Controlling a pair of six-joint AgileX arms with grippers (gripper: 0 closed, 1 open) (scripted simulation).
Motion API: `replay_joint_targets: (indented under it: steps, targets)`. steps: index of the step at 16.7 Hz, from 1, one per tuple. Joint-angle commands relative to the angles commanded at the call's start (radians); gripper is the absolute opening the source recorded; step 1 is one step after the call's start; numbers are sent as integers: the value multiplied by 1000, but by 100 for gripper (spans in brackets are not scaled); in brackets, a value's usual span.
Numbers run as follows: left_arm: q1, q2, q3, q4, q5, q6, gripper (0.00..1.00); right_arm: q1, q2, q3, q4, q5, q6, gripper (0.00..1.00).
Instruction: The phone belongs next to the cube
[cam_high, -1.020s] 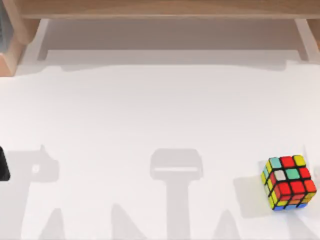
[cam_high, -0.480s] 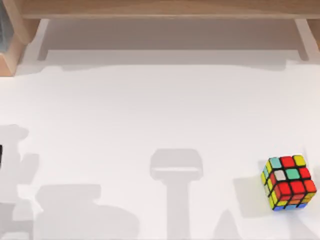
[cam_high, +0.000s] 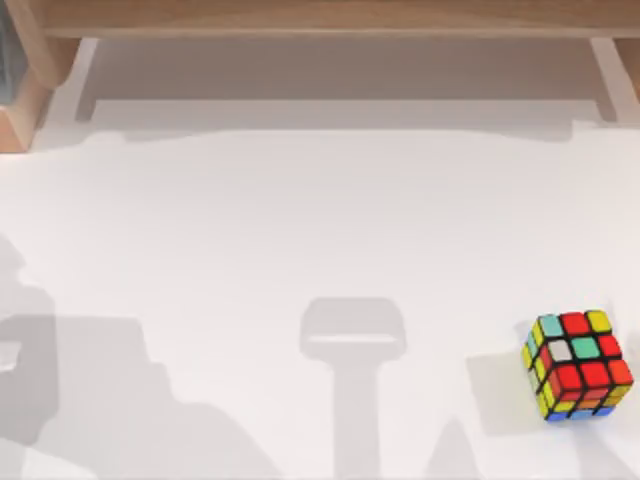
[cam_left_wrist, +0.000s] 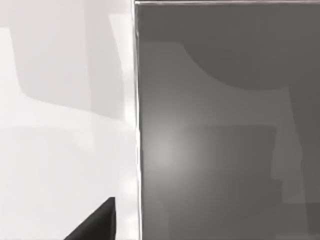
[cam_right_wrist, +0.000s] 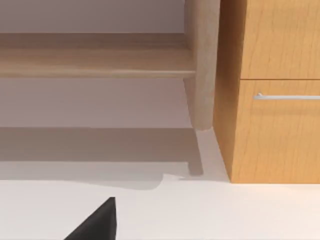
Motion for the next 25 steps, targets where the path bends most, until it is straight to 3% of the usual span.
replay_joint_targets:
  steps: [8, 14, 19, 25]
  targets:
    - [3, 31, 20, -10, -1, 7, 100, 0, 0, 0, 0, 0, 0, 100]
    - [8, 106, -45, 138, -1, 10, 100, 0, 0, 0, 0, 0, 0, 100]
    - [9, 119, -56, 154, -1, 11, 100, 0, 0, 0, 0, 0, 0, 100]
    - [9, 119, -56, 154, -1, 11, 55, 0, 0, 0, 0, 0, 0, 100]
